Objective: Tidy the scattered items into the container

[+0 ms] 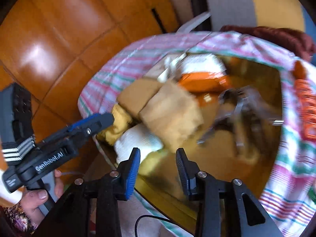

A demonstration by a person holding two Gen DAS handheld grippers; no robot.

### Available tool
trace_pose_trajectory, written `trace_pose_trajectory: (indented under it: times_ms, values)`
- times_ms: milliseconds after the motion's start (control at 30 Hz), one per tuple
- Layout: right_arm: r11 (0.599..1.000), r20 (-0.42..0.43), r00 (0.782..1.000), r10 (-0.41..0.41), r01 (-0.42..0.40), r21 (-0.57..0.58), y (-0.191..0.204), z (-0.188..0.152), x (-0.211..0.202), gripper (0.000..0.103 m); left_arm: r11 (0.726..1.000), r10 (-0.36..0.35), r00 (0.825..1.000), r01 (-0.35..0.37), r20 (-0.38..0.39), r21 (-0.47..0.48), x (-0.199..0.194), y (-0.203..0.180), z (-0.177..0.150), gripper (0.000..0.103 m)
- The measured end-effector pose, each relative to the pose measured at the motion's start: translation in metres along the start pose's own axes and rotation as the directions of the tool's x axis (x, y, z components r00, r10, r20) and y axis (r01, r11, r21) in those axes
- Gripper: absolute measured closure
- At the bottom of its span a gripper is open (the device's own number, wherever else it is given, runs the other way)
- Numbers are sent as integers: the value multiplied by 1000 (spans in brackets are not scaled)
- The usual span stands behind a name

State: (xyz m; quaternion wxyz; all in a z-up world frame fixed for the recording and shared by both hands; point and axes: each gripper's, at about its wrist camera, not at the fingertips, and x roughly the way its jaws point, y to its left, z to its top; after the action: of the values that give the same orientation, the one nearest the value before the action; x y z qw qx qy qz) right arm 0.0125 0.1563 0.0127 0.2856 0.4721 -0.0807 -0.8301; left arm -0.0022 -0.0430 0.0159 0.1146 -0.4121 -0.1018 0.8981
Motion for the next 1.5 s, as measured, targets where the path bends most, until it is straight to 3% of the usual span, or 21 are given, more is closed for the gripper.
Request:
trace_pose_trajectory:
  times_ms: [167, 333, 533, 667, 900, 1000, 1067, 1133, 1167, 1233, 1300, 1400, 1467, 1500]
  values:
    - [992, 143, 988, -57, 39, 122, -39, 1, -44, 61, 992, -97, 995, 99, -34, 77, 10, -51, 8, 58]
    - [950, 241, 943, -231, 166, 262, -96, -17, -90, 52, 955, -208, 973, 225, -103, 192, 35, -122, 8, 55]
    - [835, 212, 881, -422, 287, 470, -180, -61, -139, 51, 881, -288, 932, 347, -219, 321, 67, -206, -7, 55]
    - [759, 184, 848, -496, 321, 566, -225, -91, -168, 47, 858, -286, 915, 377, -286, 348, 91, -244, -15, 55]
    - [683, 131, 803, -581, 394, 615, -277, -117, -191, 41, 823, -281, 891, 415, -357, 388, 128, -289, -28, 54]
    - [657, 114, 770, -627, 445, 608, -295, -117, -199, 41, 816, -254, 891, 407, -377, 410, 146, -304, -34, 54]
    - [642, 113, 745, -657, 476, 601, -306, -114, -206, 41, 826, -194, 908, 355, -371, 438, 159, -310, -38, 52]
    - [617, 107, 712, -694, 512, 598, -320, -108, -213, 41, 820, -178, 924, 329, -338, 468, 164, -313, -39, 46]
    - [610, 103, 705, -702, 519, 598, -328, -104, -215, 41, 827, -160, 924, 318, -349, 463, 169, -313, -39, 46]
    - [597, 95, 701, -707, 520, 611, -347, -96, -220, 41, 850, -166, 899, 339, -406, 403, 186, -303, -40, 45]
    - [585, 83, 706, -703, 508, 632, -368, -87, -224, 41, 851, -201, 906, 350, -373, 391, 183, -298, -40, 45]
    - [556, 60, 701, -710, 506, 660, -396, -72, -229, 41, 815, -183, 927, 329, -328, 477, 180, -302, -52, 41]
    - [540, 44, 704, -709, 501, 676, -413, -62, -229, 41, 747, -174, 944, 311, -279, 587, 176, -310, -70, 26]
    - [530, 32, 707, -707, 499, 685, -421, -57, -227, 41, 723, -176, 952, 298, -250, 624, 173, -311, -76, 25]
